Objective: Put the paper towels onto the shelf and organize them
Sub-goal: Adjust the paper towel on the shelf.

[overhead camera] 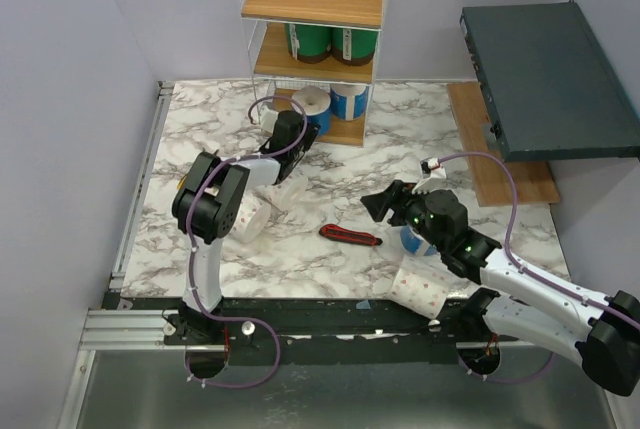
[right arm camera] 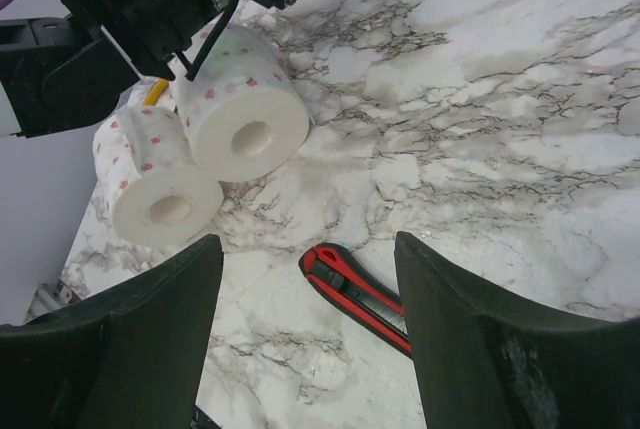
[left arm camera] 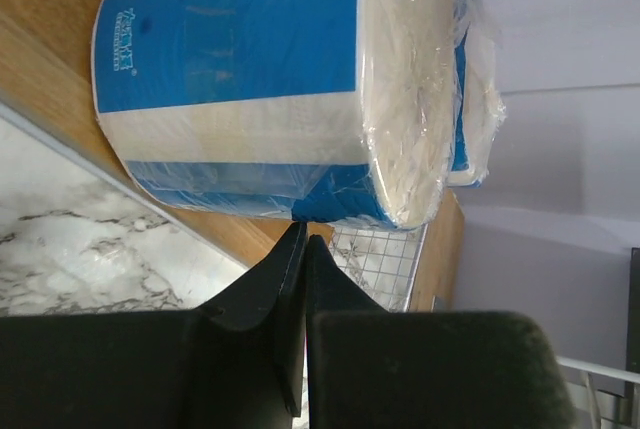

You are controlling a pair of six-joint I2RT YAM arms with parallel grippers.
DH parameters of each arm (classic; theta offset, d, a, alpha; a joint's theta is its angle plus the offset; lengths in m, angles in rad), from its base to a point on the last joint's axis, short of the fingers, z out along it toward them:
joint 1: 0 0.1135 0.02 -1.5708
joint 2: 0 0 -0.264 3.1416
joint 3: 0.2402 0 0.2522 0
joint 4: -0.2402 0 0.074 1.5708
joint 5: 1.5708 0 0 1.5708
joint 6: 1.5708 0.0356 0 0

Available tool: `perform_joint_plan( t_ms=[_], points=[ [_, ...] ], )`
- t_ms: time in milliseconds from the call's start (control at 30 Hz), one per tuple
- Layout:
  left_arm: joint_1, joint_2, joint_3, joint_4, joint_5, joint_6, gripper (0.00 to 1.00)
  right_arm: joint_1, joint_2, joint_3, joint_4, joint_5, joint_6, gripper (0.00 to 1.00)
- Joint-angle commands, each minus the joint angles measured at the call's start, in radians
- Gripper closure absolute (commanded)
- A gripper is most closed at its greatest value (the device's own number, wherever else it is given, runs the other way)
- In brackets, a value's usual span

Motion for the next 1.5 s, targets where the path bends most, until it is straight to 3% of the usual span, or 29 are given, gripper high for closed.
perform_joint_plan(
  t_ms=[0,867,1233,1467],
  points=[
    [0.001,0.050,0.096,-0.070,-0.011,0.007,0.97,0.004,-0.010,0.003,-0.027,0.046,-0.018,0.28],
    [0.029,0.182,0.352,-0.182,0.021,0.048,0.98,0.004,0.000,0.000,-0.054,0.082,-0.019,0.27],
    [0.043,-0.060,0.038,0.012,0.013,0.060,0.99,0.003,-0.007,-0.004,-0.050,0.068,-0.013,0.27],
    [0.090,-0.108,-0.058,0.017,-0.023,0.029,1.00,0.004,-0.021,-0.002,-0.050,0.058,-0.014,0.28]
  ],
)
